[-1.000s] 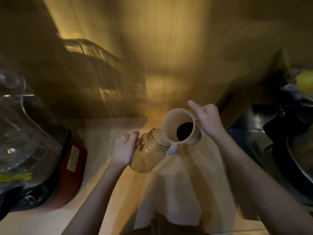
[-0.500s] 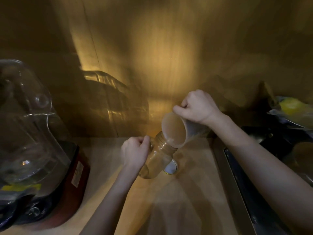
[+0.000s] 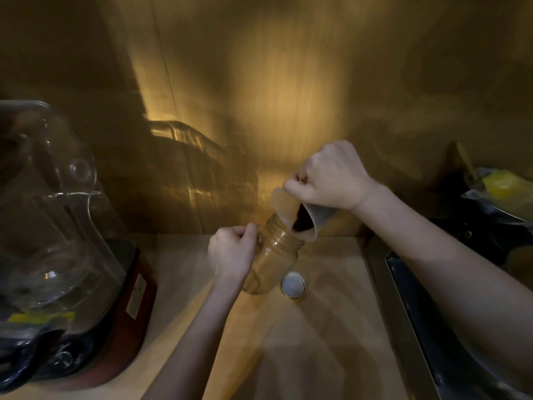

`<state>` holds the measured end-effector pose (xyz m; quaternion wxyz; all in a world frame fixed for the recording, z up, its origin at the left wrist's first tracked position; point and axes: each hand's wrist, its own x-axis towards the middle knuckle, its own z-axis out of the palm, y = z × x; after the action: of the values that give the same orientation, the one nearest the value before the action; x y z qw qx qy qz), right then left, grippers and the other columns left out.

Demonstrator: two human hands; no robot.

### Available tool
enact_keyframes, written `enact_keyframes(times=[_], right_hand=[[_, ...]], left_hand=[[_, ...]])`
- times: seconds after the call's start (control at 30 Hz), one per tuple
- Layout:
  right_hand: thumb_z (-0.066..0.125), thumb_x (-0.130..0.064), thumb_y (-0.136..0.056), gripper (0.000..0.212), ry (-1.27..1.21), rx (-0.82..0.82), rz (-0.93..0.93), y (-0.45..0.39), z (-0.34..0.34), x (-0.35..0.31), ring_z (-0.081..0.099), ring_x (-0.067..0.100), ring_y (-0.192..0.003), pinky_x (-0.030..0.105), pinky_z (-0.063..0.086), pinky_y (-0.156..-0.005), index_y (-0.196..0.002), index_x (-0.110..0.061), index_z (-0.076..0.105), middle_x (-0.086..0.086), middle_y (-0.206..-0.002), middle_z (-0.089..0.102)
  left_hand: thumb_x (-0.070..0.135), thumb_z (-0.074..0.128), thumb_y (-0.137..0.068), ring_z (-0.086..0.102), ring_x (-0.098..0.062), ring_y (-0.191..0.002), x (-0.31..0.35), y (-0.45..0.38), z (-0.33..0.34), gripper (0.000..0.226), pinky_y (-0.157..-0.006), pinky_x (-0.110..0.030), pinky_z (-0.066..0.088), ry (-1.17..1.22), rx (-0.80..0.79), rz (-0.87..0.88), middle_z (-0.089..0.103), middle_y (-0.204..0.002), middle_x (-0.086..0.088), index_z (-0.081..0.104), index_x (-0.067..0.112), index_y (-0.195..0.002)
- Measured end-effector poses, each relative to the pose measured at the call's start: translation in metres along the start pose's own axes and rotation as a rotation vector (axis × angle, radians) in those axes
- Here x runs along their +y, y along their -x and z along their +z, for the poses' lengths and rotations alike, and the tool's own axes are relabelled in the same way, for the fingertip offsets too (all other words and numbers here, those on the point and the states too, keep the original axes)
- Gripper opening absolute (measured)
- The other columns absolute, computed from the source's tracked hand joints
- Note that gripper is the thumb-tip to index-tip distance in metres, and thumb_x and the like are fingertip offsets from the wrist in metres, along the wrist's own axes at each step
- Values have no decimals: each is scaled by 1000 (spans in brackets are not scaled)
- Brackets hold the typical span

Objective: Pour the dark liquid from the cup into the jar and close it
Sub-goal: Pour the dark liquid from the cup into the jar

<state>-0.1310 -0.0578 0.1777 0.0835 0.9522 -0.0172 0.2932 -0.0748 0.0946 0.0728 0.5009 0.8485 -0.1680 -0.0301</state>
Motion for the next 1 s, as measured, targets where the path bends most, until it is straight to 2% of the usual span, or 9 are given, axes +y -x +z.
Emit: enact_keyframes(times=[0.17, 0.37, 0.47, 0.57, 0.7, 0.9, 1.0], right_hand=[[40, -26, -69, 45, 7, 3, -17, -5, 0, 0, 22, 15, -28, 10, 12, -45, -28, -8, 45, -3, -31, 20], [40, -25, -70, 45, 31, 11, -44, -6, 1, 1, 21, 15, -28, 11, 9, -45, -29, -8, 43, -3, -31, 21], [43, -24, -70, 44, 57, -1, -73, -5, 2, -1, 22, 15, -28, 10, 10, -46, -29, -8, 43, -3, -31, 22], [49, -21, -69, 43, 79, -18, -108, -5, 1, -2, 23, 15, -28, 10, 8, -47, -29, -8, 41, -2, -31, 22], [43, -24, -70, 43, 78, -14, -117, -7, -1, -2, 23, 15, -28, 10, 8, -46, -29, -9, 41, -2, -31, 22], [44, -22, -68, 38, 103, 27, -162, -6, -5, -6, 20, 15, -29, 9, 5, -50, -34, -17, 28, -3, -32, 20], [44, -22, -68, 38, 101, 55, -171, -7, -6, -6, 20, 14, -29, 9, 5, -49, -33, -17, 30, -3, -32, 20]], left_hand=[[38, 43, -73, 52, -44, -63, -4, -3, 7, 47, -56, -36, 39, 34, -14, -3, 37, -43, -13, 37, 11, -34], [31, 47, -80, 44, -33, -52, -6, -2, 9, 46, -56, -39, 45, 37, 6, 8, 37, -43, -5, 41, 12, -39], [37, 44, -75, 47, -33, -52, -6, 0, 9, 43, -58, -42, 48, 62, -2, 9, 39, -43, -6, 45, 11, -40], [38, 42, -72, 45, -31, -50, -7, 1, 11, 42, -57, -41, 48, 72, 10, 10, 38, -42, -6, 45, 11, -40], [32, 47, -78, 44, -28, -48, -7, 2, 12, 44, -55, -40, 47, 79, 11, 22, 39, -43, -5, 52, 6, -44], [34, 46, -75, 38, -30, -49, -7, 1, 14, 44, -54, -34, 38, 87, 8, -8, 35, -43, -7, 39, 11, -39], [34, 45, -75, 35, -28, -48, -7, 1, 15, 43, -54, -34, 36, 91, -4, -20, 34, -44, -7, 38, 11, -39]])
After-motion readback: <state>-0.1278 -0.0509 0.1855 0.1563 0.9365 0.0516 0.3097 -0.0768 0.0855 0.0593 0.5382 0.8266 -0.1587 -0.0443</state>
